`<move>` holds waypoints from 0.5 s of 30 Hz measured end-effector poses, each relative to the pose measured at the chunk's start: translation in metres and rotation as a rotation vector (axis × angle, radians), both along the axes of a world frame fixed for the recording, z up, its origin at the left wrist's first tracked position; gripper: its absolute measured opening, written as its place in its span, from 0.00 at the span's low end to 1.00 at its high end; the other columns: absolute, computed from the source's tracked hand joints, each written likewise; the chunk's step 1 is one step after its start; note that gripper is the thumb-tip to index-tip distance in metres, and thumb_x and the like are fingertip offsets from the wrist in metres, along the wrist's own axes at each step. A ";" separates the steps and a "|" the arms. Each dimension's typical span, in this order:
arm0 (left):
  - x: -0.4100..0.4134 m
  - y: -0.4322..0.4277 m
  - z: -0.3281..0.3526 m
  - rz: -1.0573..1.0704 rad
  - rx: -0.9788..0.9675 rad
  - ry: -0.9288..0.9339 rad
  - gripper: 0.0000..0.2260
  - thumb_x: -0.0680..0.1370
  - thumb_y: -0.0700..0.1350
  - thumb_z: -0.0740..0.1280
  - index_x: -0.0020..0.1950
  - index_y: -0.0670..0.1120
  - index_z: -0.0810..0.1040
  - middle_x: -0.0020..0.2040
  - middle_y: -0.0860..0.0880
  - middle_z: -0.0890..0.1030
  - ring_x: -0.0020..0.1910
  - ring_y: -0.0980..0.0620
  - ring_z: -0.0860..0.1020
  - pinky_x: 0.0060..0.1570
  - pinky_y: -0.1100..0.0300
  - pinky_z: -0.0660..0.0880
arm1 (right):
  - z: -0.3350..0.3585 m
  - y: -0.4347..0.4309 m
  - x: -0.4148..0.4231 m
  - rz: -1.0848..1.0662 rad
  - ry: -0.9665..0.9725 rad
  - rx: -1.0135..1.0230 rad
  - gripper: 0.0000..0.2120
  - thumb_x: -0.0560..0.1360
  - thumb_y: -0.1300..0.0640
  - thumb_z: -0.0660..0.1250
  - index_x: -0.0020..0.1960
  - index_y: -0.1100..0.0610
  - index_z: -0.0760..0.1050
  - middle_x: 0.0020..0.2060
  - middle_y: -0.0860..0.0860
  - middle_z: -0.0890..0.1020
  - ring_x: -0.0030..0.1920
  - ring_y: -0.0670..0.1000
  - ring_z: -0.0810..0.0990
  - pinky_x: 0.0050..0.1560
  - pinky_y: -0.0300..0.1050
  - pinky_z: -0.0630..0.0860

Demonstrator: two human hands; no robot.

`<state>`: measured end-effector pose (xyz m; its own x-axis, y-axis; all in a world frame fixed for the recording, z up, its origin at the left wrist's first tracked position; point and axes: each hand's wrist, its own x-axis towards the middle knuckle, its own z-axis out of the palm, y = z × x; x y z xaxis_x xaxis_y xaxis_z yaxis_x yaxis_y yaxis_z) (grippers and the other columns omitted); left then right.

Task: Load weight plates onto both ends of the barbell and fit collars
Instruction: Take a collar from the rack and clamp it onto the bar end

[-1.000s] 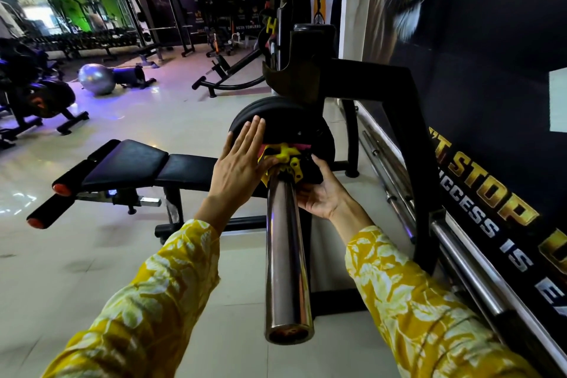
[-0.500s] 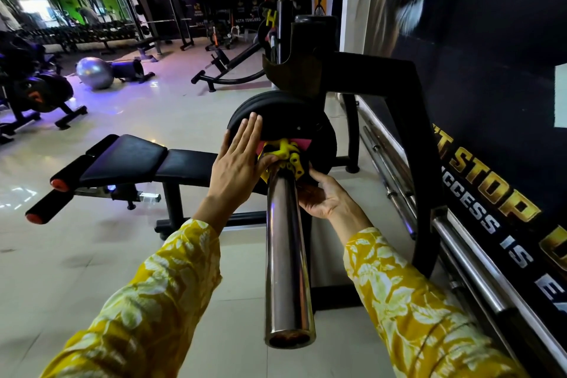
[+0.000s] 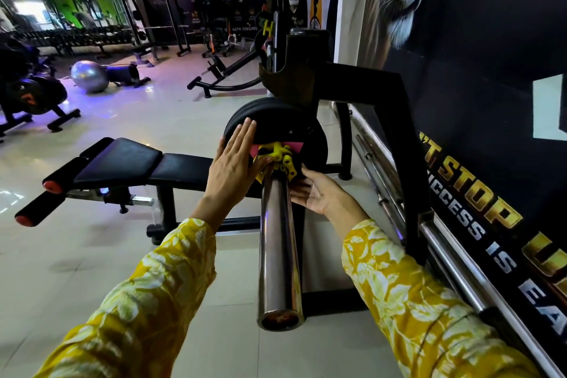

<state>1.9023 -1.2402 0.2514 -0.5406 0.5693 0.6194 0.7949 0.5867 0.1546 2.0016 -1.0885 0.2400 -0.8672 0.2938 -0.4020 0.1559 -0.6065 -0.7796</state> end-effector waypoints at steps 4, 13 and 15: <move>0.016 -0.002 0.007 -0.009 0.031 -0.061 0.27 0.78 0.55 0.60 0.74 0.44 0.61 0.72 0.44 0.66 0.71 0.46 0.64 0.69 0.52 0.62 | 0.016 -0.005 0.009 -0.003 -0.007 0.209 0.22 0.79 0.54 0.60 0.65 0.69 0.66 0.63 0.65 0.73 0.64 0.62 0.72 0.60 0.53 0.70; 0.050 -0.012 -0.002 0.008 0.089 -0.105 0.19 0.80 0.51 0.61 0.68 0.42 0.70 0.62 0.42 0.76 0.60 0.44 0.74 0.52 0.54 0.71 | 0.008 -0.017 0.040 -0.141 0.116 0.864 0.13 0.79 0.51 0.60 0.40 0.56 0.77 0.37 0.55 0.79 0.40 0.50 0.77 0.42 0.44 0.72; 0.061 -0.015 -0.002 0.026 0.119 -0.120 0.20 0.80 0.51 0.61 0.68 0.43 0.70 0.63 0.42 0.76 0.61 0.44 0.74 0.53 0.56 0.71 | 0.004 -0.019 0.046 -0.145 0.132 0.980 0.12 0.78 0.50 0.60 0.48 0.56 0.79 0.43 0.53 0.82 0.45 0.49 0.77 0.46 0.42 0.72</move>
<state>1.9636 -1.2554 0.2492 -0.6281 0.4805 0.6121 0.7516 0.5783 0.3172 2.0473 -1.1079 0.2437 -0.8170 0.5505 0.1715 0.0072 0.3071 -0.9516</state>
